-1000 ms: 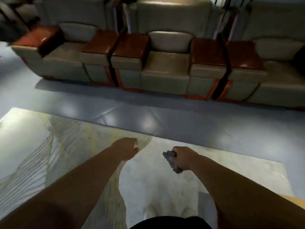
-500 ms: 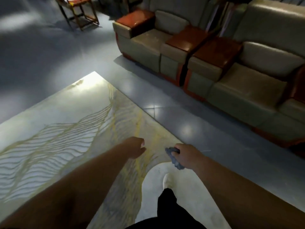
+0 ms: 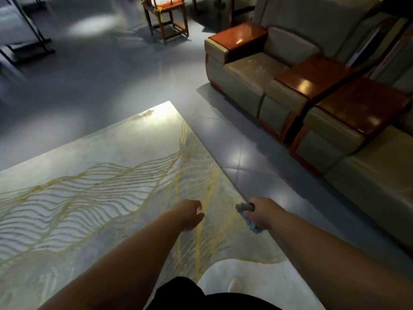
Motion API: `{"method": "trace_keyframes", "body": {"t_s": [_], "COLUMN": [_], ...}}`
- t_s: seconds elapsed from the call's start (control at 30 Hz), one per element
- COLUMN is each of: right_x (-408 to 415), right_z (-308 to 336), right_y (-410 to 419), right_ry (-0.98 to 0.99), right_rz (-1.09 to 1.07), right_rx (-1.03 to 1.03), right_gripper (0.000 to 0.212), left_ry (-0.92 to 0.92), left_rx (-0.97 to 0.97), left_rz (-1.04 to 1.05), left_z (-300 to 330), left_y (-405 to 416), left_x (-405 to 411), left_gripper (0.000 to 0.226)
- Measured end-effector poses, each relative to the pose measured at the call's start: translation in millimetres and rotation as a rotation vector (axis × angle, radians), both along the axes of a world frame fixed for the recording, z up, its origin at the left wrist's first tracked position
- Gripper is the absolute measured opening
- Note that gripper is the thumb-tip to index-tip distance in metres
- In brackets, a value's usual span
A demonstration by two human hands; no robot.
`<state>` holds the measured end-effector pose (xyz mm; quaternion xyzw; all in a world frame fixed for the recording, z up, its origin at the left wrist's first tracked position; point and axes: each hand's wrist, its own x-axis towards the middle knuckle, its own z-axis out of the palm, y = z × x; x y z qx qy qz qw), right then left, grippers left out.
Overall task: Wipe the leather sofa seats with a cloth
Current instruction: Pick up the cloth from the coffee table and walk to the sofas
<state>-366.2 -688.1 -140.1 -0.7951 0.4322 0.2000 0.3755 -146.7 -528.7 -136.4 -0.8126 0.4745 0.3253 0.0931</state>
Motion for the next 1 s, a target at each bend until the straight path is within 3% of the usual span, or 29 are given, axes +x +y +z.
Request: {"method": "trace_keyframes", "body": {"t_s": [0.13,0.3,0.53,0.73,1.0], "right_x": [33.0,80.8,195.0,296.8,372.9], "right_z": [1.5,-6.0,5.3,24.0,8.1], "right_y": [-28.9,-68.5,-140.3,-201.2,-262.4], "right_ry": [-0.004,-0.010,0.079,0.021,0.053], "right_rz": [0.028,0.058,0.156,0.121,0.203], "right_rx": [-0.031,0.013,-0.081,-0.120,-0.152], "right_gripper": [0.034,0.027,0.024,0.028,0.035], "left_ry": [-0.007,0.013,0.016,0.016,-0.018], "left_rx": [0.008,0.019,-0.019,-0.018,0.013], "left_rz": [0.021,0.019,0.006,-0.021,-0.055], "left_z": [-2.0,-10.0,-11.8,-1.6,-6.3], "left_y": [-24.6,-66.0,-143.4,-202.6,-273.5], "left_x": [34.6,85.7,192.6,295.2,376.5], "left_gripper": [0.044,0.046,0.047,0.047,0.048]}}
